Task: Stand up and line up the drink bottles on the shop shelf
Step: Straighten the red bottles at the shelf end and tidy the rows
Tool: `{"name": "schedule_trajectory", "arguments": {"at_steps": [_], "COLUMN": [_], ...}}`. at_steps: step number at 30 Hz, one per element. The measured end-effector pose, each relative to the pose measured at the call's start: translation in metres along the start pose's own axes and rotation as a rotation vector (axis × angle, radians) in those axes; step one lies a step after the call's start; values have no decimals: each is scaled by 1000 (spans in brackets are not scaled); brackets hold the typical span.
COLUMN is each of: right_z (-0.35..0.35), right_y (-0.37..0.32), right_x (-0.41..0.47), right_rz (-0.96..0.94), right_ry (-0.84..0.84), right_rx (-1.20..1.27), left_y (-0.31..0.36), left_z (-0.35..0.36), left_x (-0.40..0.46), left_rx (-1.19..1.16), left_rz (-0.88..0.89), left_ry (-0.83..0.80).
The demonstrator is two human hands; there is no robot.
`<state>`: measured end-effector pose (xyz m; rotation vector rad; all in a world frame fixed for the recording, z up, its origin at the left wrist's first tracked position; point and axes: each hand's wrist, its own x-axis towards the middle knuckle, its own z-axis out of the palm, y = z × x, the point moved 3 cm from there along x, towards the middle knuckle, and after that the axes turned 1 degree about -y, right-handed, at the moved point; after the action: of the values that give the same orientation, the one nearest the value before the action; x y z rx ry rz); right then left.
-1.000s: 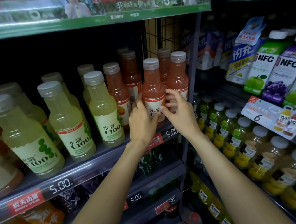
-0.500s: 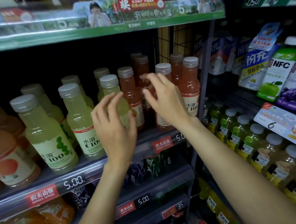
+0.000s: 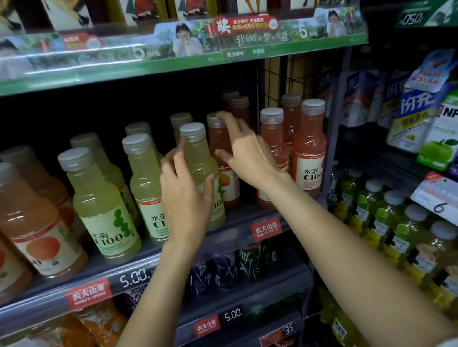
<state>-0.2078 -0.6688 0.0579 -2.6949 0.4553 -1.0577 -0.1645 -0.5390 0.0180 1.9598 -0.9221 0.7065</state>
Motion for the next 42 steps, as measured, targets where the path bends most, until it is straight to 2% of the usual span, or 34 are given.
{"name": "schedule_trajectory", "arguments": {"at_steps": [11,19,23,26,30,33,37,42], "right_z": [-10,-21,-24,-27,-30,-37,-42,-25], "right_y": [0,3,4,8,10,18,40,50], "right_x": [1,-13,-16,-19,-29,-37,-55,-58], "right_rz": [64,83,78,62,29,-2,117,230], "right_ry": [92,203,178,189,137,121,376,251], "right_rx": [146,32,34,201,400,325,110,56], "left_y": [-1,-1,9,23,35,41,50,50], "left_z": [1,2,1,7,18,25,35,41], "left_x": [-2,-1,-5,-4,0,2,9,15], "left_rx": [7,5,-13,-127,-188,-123,26,153], "left_rz": [0,14,135,207,175,181,178,162], "left_ry": [3,21,96,-2,-146,-164,-218,-281]}}
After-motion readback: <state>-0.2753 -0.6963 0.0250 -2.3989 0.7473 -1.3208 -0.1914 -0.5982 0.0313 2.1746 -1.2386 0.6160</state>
